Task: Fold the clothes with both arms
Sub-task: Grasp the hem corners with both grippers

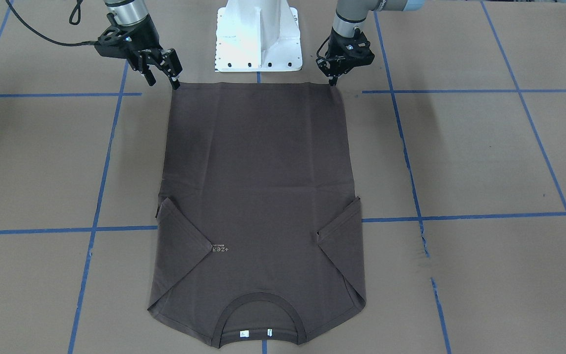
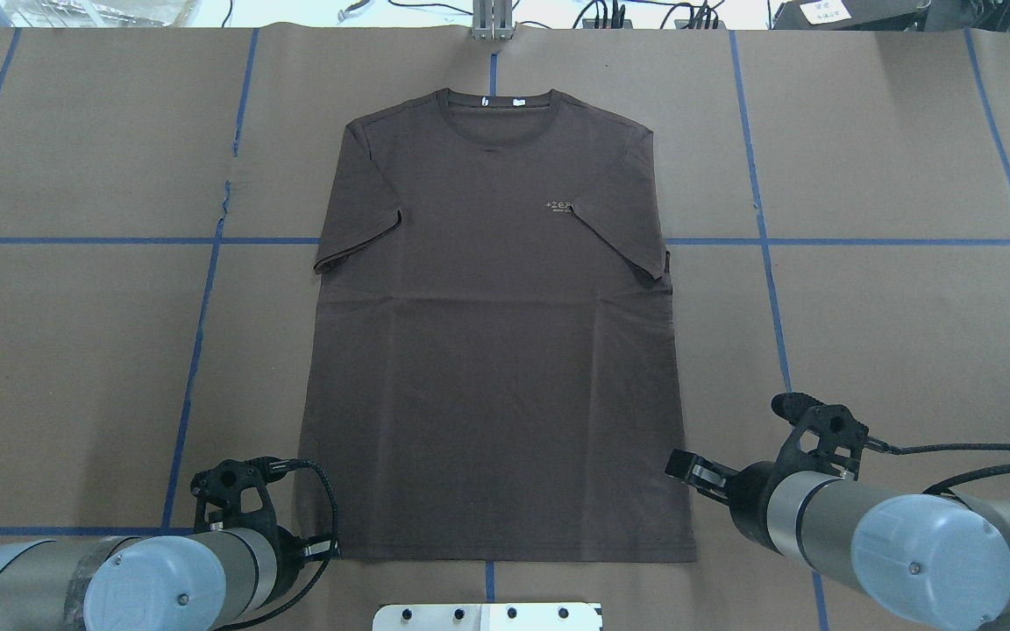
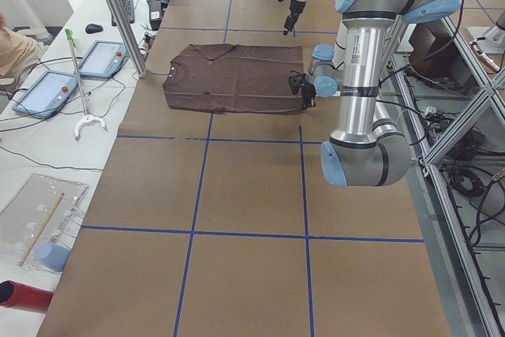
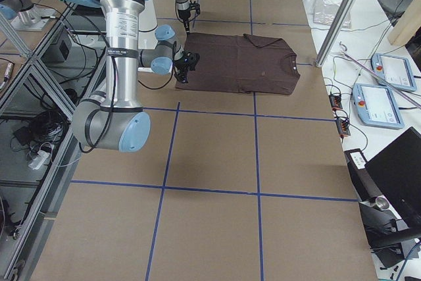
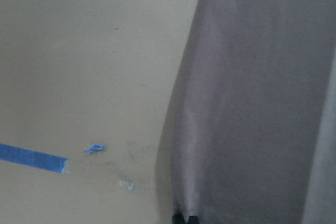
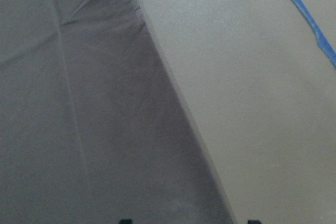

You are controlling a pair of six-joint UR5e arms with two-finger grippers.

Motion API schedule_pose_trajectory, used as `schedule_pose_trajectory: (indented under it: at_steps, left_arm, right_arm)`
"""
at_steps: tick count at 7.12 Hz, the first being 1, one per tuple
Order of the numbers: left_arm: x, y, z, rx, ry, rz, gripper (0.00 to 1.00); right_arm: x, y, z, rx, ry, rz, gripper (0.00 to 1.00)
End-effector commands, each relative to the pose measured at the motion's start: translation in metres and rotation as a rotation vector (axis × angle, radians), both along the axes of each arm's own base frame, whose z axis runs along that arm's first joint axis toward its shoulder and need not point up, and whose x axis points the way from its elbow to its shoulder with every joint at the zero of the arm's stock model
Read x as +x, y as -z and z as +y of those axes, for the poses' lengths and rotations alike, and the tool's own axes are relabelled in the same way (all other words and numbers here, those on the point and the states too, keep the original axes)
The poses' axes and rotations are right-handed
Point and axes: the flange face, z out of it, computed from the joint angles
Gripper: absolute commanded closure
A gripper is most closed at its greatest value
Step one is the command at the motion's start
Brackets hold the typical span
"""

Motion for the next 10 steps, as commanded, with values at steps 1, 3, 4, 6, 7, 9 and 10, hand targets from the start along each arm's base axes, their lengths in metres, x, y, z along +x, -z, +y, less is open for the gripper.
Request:
schedule_pose_trajectory:
  at_steps: [1, 3, 4, 6, 7, 9, 10]
  left_arm:
    - [-0.001, 0.005, -0.002, 0.002, 0.008, 0.011, 1.0]
    - [-0.004, 0.005, -0.011, 0.031, 0.046, 0.008, 1.0]
    - [-0.004, 0.006, -0.011, 0.033, 0.047, 0.01, 1.0]
    - [-0.004, 0.007, -0.01, 0.063, 0.07, 0.008, 1.0]
    - [-0.005, 0.009, -0.01, 0.064, 0.07, 0.011, 1.0]
    - [-0.006, 0.008, -0.011, 0.065, 0.072, 0.01, 1.0]
    - [-0.007, 0.008, -0.011, 0.065, 0.072, 0.011, 1.0]
  right_arm:
    - [-0.029, 0.006, 0.015, -0.06, -0.033, 0.063, 0.29]
    - [-0.05, -0.01, 0.046, -0.078, -0.028, 0.087, 0.29]
    - [-0.059, -0.019, 0.054, -0.083, -0.023, 0.105, 0.3]
    - [-0.067, -0.033, 0.069, -0.09, -0.02, 0.13, 0.31]
    - [-0.069, -0.034, 0.073, -0.09, -0.013, 0.132, 0.33]
    - [-0.072, -0.035, 0.078, -0.094, -0.011, 0.133, 0.49]
    - [-0.072, -0.032, 0.077, -0.125, -0.045, 0.113, 0.99]
